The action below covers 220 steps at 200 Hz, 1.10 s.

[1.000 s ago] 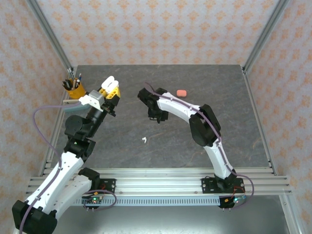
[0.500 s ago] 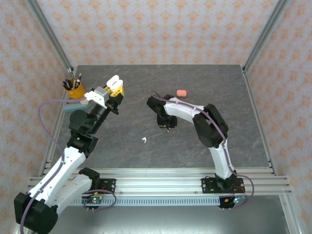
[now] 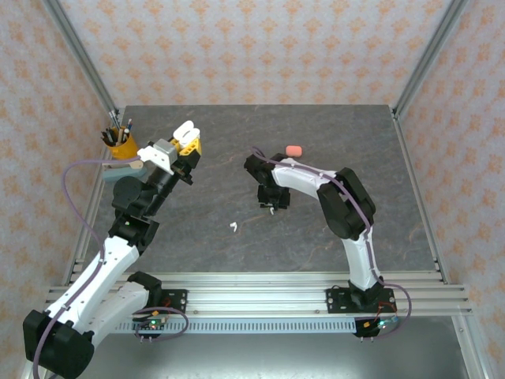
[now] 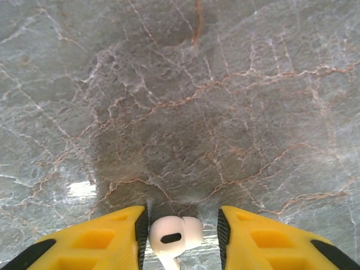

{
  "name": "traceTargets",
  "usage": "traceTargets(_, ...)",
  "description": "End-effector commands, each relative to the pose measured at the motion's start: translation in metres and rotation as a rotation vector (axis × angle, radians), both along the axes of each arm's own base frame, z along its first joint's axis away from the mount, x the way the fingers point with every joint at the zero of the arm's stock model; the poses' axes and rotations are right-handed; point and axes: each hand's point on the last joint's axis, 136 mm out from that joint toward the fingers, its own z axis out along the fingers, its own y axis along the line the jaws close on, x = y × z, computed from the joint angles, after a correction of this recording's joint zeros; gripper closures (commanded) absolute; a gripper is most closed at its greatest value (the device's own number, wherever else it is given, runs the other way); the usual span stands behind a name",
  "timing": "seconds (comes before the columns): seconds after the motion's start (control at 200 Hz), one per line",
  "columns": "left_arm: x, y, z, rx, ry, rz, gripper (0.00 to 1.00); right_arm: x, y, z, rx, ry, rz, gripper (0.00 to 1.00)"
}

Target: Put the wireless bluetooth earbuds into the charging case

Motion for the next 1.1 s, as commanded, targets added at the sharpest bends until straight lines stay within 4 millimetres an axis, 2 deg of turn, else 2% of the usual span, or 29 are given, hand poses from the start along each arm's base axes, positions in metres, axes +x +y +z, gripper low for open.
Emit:
traceTargets(0.0,-0.008,0.000,0.027,-0.019,-0.070,-0.020,1.00,-0.004,0.000,0.009,0.040,0.000,-0.039,0.60)
traceTargets(0.355,-0.007,0.001,0.026,-0.018,-0.069,-0.018,1.00,-0.006,0.004,0.004,0.071,0.021,-0.078,0.62)
traceTargets(0.706,-0.007,0.000,0.026,-0.017,-0.066,-0.023,1.00,-0.004,-0.010,0.000,0.104,0.023,-0.135,0.72)
traceTargets(0.896,-0.007,-0.001,0.024,-0.015,-0.059,-0.026,1.00,0.004,-0.010,0.015,0.151,-0.034,-0.141,0.75)
traceTargets(1.096,-0.006,-0.002,0.022,-0.011,-0.050,-0.029,1.00,0.016,-0.007,0.042,0.184,-0.118,-0.134,0.75)
